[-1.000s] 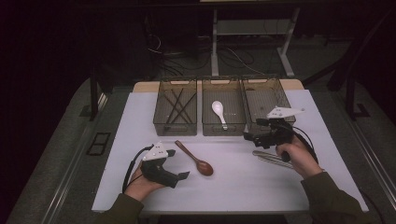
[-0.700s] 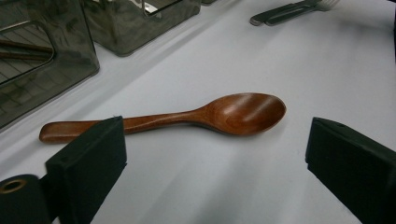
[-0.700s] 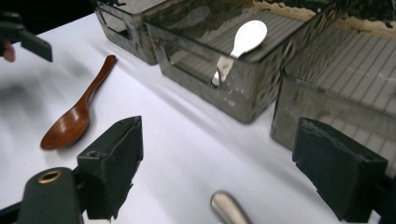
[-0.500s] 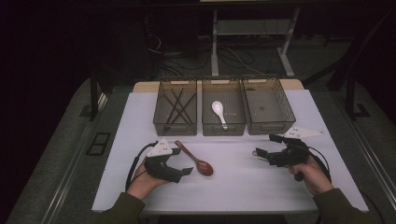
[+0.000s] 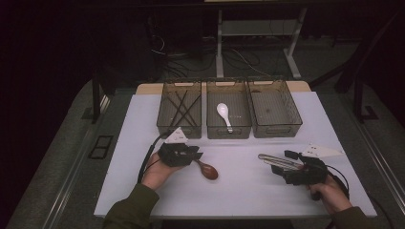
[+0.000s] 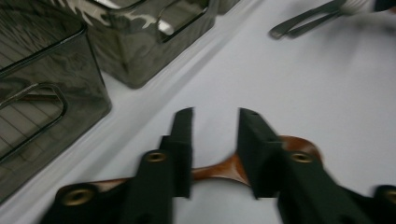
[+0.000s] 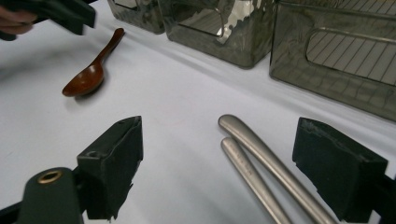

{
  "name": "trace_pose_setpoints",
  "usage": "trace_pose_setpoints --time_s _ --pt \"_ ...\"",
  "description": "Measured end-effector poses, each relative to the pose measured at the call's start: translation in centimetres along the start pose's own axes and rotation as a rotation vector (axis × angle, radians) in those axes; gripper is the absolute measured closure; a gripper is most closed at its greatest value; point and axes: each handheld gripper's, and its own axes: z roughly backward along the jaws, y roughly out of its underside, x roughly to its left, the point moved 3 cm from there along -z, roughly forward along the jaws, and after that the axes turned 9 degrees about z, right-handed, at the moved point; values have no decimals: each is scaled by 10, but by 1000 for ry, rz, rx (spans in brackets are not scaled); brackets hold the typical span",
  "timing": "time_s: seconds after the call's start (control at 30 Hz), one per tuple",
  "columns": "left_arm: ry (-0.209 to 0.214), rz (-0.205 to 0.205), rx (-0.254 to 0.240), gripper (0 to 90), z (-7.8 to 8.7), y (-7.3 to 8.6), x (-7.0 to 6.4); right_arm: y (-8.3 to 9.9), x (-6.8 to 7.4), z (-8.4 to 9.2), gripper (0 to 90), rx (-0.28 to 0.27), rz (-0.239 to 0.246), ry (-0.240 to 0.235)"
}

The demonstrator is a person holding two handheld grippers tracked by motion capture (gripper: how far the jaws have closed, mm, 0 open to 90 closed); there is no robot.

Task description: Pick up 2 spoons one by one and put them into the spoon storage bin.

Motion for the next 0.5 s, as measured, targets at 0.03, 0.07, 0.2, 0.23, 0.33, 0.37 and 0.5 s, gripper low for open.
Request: trace_pose_setpoints --time_s 0.03,0.07,0.2,0.23,0.33,0.37,0.5 --pt "1 -4 19 756 -4 -1 2 1 1 1 158 -1 -3 -1" --pt "-5 0 34 794 -10 -1 3 2 1 3 158 -3 1 -6" --pt "-44 -18 102 886 -25 -2 7 7 3 6 158 7 15 -5" --pt "-47 -14 114 887 -28 -1 8 8 4 7 158 8 15 -4" --pt "-64 -11 140 887 -31 3 11 8 4 8 158 5 10 -10" --pt "-71 -16 151 887 -32 4 11 8 4 8 158 4 12 -12" --pt "-85 -13 180 887 -31 8 13 8 5 7 158 6 23 -16"
